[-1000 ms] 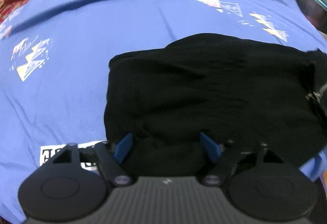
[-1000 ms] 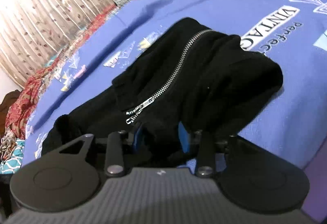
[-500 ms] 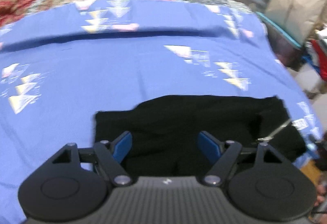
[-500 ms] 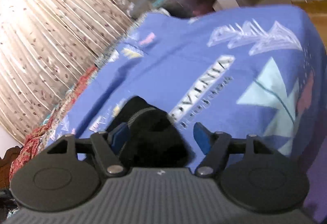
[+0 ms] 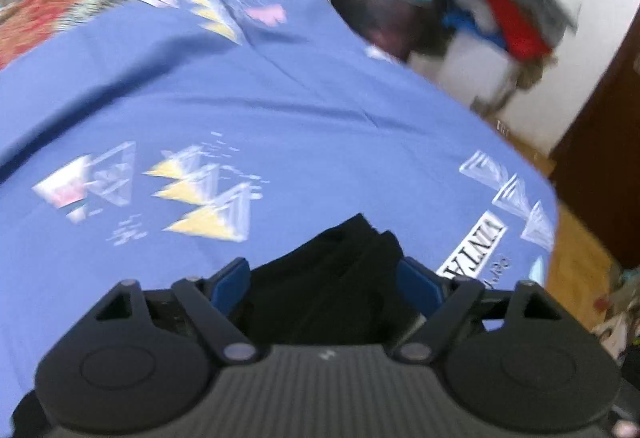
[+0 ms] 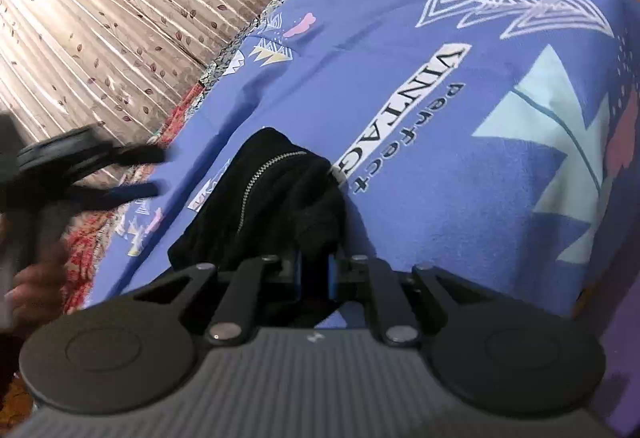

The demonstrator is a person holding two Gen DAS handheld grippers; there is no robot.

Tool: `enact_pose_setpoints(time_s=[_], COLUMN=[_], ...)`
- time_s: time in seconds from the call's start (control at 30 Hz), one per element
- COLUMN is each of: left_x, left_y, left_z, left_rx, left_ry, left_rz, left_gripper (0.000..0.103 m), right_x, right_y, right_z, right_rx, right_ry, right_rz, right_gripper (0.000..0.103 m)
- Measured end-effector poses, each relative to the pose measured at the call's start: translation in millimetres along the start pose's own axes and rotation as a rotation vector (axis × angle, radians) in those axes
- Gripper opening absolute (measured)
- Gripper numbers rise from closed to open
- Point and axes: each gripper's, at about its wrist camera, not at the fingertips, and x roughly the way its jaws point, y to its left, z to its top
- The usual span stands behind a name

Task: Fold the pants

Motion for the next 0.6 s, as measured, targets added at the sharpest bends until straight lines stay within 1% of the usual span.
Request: enact_pose_setpoints(time_s=[0.03, 0.07, 0.1, 0.13, 0.17, 0.23, 0.27, 0.33, 0.37, 0.4, 0.43, 0.47, 0.5, 0.53, 0.6], left_x=[16, 31, 45, 58, 66, 77, 83, 94, 95, 94, 92, 88, 81, 72, 49], left_y=[-6, -11, -16, -21, -19, -11, -8, -11, -14, -17, -17, -15, -12, -9, 2], left_z=[3, 3, 3, 5, 6, 12, 13, 12, 11, 12, 12, 12, 12, 10, 9], left_rx=[-0.003, -0.014, -0.017, -0.017, -0.033, -0.104, -0.121, -0.107, -0.083, -0.073, -0.064, -0.064, -0.073, -0.084, -0.105], left_ry=[0.033, 0.073, 0.115, 0.153, 0.169, 0.151, 0.155, 0.165, 0.147, 0.133, 0.114, 0.103, 0.095, 0.087, 0.049], left_rz=[-0.004, -0.029, -0.056, -0.066, -0.053, -0.032, -0.023, 0.002, 0.014, 0.023, 0.035, 0.041, 0.046, 0.046, 0.013], left_gripper=[0.081, 0.069, 0.055, 0.016, 0.01, 0.009, 0.009, 0.01, 0.011, 0.014, 0.021, 0.032, 0.039, 0.047, 0.047], right_x=[-1, -1, -1, -1, -2, -5, -6, -7, -8, -8, -8, -10, -12, -14, -21], right_y=[-3, -7, -10, -11, -12, -15, -18, -27, -30, -31, -29, -26, -23, -22, -18], right_z=[0, 1, 2, 3, 3, 2, 1, -3, -4, -4, -3, -3, -2, -2, -1], right_rx=[0.004, 0.012, 0.022, 0.026, 0.025, 0.037, 0.052, 0.107, 0.126, 0.127, 0.116, 0.102, 0.089, 0.084, 0.077], right_ry=[0.005, 0.01, 0.016, 0.02, 0.022, 0.025, 0.027, 0.032, 0.033, 0.033, 0.032, 0.029, 0.019, 0.007, -0.034], right_rz=[0.009, 0.015, 0.024, 0.034, 0.04, 0.043, 0.044, 0.049, 0.061, 0.064, 0.061, 0.058, 0.058, 0.066, 0.065], right_gripper=[0.014, 0.014, 0.014, 0.013, 0.012, 0.01, 0.009, 0.009, 0.009, 0.009, 0.009, 0.01, 0.011, 0.018, 0.039])
